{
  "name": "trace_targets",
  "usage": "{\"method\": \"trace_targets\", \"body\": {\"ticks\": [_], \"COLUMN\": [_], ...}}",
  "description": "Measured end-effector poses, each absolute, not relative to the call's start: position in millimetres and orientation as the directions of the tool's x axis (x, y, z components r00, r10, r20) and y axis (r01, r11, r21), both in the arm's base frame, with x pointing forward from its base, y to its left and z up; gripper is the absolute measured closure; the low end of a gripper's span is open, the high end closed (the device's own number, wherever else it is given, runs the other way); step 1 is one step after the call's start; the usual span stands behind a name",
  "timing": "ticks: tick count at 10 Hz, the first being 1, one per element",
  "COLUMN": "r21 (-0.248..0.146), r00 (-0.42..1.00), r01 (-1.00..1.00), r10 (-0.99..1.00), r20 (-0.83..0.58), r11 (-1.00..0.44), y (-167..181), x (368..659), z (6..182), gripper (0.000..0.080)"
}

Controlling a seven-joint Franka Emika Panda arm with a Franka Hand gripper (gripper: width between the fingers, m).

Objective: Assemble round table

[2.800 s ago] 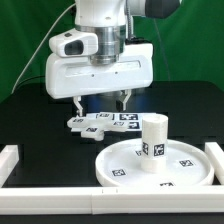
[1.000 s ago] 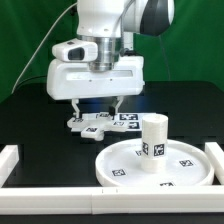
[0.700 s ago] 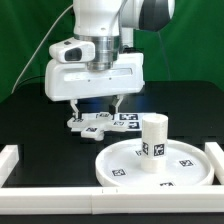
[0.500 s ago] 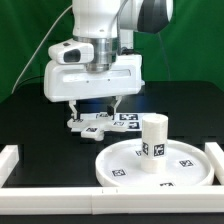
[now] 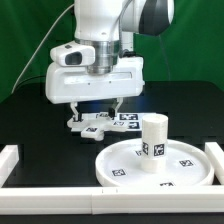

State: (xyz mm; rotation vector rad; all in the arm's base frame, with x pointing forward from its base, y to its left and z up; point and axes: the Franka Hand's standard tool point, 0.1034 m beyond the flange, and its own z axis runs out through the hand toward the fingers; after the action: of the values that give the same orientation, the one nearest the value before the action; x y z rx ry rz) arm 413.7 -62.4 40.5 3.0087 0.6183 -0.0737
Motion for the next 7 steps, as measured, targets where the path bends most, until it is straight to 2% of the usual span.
{"method": "trace_targets", "body": {"ticks": [7], "r21": [0.072], "r00": [0.916], "r01": [0.400], "r10": [0.395], "r20": [-0.074], "r11": [-0.914], "y": [-64.5], "x": [408.9], "z": [30.4], "gripper": [0.0151]}}
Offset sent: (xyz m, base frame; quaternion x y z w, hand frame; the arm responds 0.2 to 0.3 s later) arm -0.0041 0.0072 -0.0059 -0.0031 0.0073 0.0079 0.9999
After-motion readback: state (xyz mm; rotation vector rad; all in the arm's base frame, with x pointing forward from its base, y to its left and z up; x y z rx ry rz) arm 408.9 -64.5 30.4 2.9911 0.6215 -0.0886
